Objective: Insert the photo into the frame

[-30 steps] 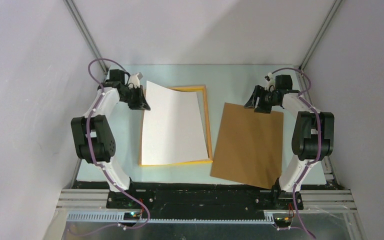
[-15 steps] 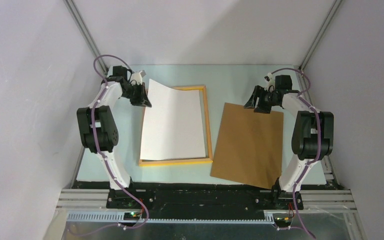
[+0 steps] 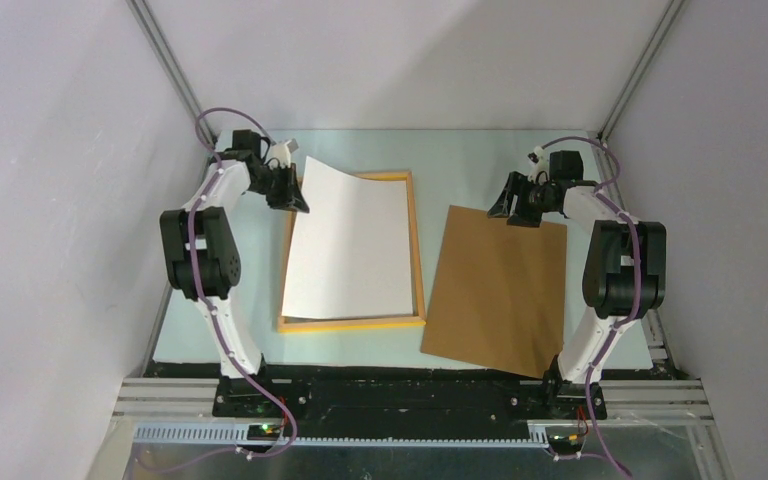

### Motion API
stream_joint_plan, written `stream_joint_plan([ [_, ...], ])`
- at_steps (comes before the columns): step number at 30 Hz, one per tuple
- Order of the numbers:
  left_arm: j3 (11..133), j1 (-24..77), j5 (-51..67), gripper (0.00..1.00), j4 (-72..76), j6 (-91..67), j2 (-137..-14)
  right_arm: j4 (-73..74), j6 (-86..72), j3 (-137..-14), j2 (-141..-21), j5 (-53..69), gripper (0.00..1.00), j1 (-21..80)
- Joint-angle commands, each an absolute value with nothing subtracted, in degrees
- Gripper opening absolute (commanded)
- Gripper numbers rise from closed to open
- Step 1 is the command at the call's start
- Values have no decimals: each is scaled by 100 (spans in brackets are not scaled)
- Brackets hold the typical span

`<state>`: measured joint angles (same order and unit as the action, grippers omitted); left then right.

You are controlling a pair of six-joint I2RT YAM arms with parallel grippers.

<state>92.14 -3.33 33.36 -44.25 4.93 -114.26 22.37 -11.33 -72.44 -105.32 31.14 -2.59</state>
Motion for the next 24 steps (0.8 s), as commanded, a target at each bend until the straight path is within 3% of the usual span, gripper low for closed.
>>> stream_joint_plan([
  [1, 9412, -287, 3376, 0, -4349, 476, -11457, 2112, -1038, -7260, -10538, 3204, 68, -267],
  [24, 8468, -318, 2847, 0, -3498, -171, -10885, 2134, -1067, -7258, -10531, 3270, 68, -325],
])
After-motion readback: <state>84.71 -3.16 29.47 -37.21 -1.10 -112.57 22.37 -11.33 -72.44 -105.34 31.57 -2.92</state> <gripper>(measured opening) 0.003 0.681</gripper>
